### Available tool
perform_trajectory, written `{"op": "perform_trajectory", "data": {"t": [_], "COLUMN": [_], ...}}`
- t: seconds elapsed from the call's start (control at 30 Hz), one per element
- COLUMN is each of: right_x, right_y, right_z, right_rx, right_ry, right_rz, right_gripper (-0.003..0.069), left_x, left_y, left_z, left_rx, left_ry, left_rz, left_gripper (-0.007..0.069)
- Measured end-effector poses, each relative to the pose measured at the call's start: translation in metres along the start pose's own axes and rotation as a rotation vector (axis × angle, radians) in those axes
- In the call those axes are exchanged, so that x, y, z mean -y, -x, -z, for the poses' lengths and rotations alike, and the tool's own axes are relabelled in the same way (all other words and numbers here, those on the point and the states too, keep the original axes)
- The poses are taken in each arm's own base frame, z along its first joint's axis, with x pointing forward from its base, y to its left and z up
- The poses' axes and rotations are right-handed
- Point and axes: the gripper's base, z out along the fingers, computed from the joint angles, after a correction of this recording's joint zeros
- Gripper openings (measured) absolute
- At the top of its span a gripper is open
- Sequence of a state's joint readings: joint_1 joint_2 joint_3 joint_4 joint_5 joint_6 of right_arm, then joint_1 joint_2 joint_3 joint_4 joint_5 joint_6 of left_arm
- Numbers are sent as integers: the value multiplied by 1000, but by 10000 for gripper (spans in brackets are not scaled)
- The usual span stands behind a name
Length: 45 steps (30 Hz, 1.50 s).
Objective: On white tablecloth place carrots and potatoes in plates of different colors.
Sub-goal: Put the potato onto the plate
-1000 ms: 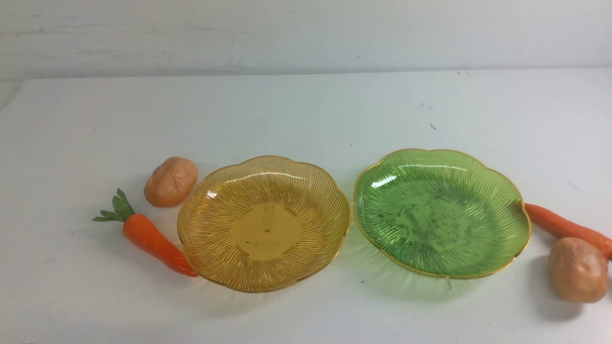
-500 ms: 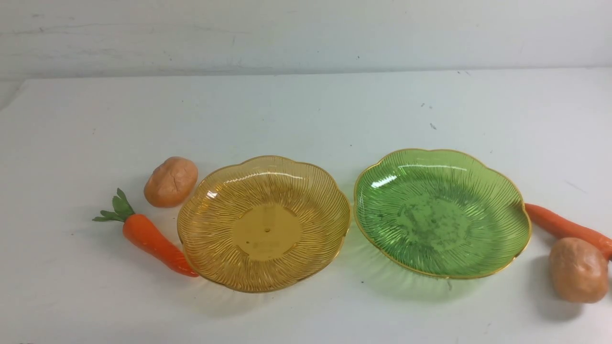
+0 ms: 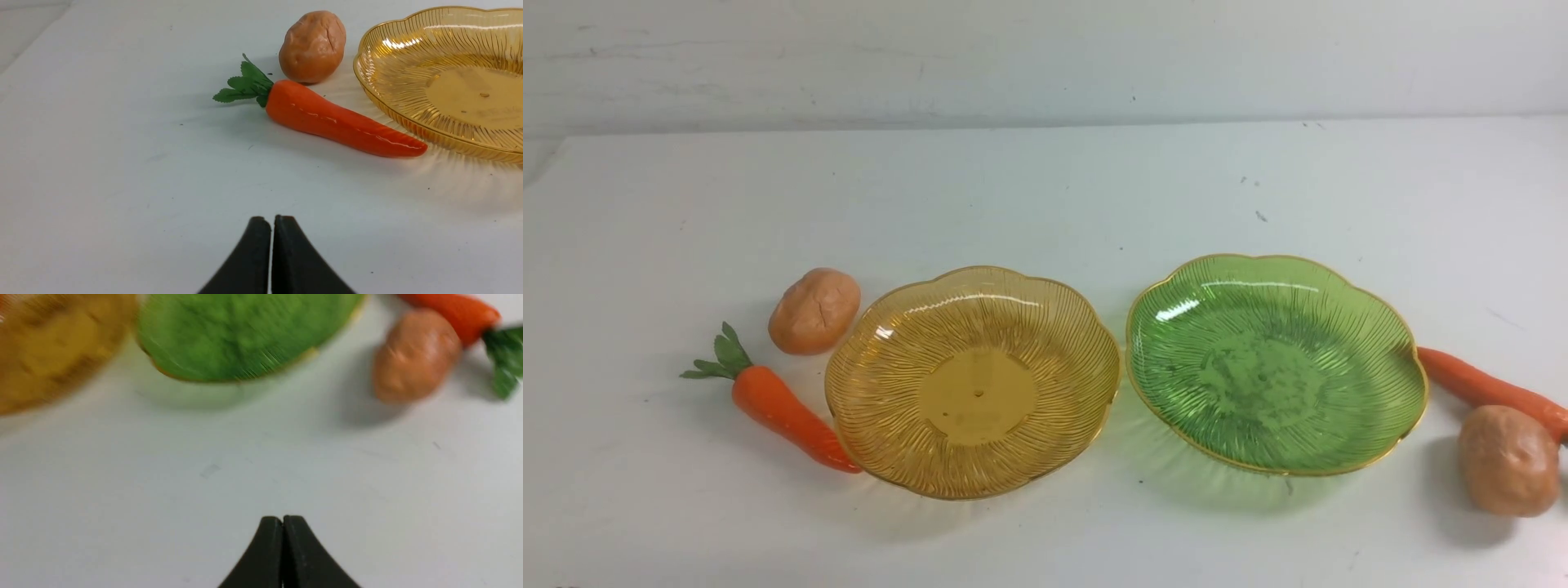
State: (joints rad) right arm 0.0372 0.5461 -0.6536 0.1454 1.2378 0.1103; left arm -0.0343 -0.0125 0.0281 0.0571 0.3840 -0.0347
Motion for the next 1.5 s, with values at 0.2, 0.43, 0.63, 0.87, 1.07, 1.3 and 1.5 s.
{"op": "perform_trajectory", "data": {"t": [0.2,0.43,0.63,0.87,1.07,1.3,1.5], "right_x": [15,15,13,24,32,32,27], "right_y": [25,74,120,124,115,110,125], "right_z": [-42,-108,-146,-194,-231,-244,-217], "right_rx": [-235,-296,-203,-287,-357,-423,-441], "right_ry": [-189,-204,-225,-318,-359,-336,-343], "right_rz": [2,-25,-135,-205,-192,-146,-101], "right_gripper": [-13,27,267,640,689,538,541], "left_x": [0,0,0,0,0,0,0], "left_y": [0,0,0,0,0,0,0], "left_z": [0,0,0,0,0,0,0], "left_rx": [0,0,0,0,0,0,0], "left_ry": [0,0,0,0,0,0,0], "left_rz": [0,0,0,0,0,0,0], "left_gripper": [-3,-3,-3,-3,-3,-3,-3]}}
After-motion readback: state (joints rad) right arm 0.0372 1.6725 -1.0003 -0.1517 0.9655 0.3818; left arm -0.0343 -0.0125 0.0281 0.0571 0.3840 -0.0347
